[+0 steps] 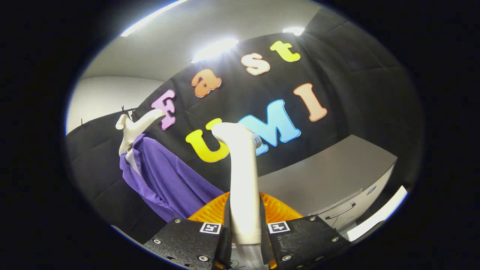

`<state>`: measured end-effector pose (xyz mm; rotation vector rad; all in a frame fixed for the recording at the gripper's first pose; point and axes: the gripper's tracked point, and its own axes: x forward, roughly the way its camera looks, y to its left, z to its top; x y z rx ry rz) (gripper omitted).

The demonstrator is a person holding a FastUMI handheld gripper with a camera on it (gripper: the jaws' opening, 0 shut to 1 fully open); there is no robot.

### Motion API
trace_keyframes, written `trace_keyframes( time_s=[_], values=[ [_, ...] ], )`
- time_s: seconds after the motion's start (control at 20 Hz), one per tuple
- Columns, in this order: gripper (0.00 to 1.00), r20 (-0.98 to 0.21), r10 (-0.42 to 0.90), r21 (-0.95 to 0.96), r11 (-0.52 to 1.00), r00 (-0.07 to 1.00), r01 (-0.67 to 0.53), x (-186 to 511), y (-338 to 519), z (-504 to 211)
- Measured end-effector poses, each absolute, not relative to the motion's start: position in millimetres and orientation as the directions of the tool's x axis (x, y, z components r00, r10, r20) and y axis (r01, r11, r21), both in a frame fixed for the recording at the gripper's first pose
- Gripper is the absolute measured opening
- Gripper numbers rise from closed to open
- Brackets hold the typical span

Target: Iron the clothes twice with a garment steamer, once on the left side and once on the right side.

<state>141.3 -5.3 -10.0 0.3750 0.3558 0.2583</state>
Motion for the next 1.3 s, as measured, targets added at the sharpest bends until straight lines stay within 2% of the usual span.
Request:
trace_keyframes(
  time_s=[0.35,0.85,1.15,1.3],
  values=[
    [0.31,-0.087,0.264,0.182,0.952,0.96,-0.246,80,43,29],
    [0.31,-0.019,0.268,-0.007,0.963,0.963,-0.268,35,100,18],
    [0.31,0.111,0.251,-0.154,0.96,0.962,-0.232,18,131,35],
    [0.3,0.139,0.25,-0.187,0.957,0.958,-0.223,21,150,35]
  ],
)
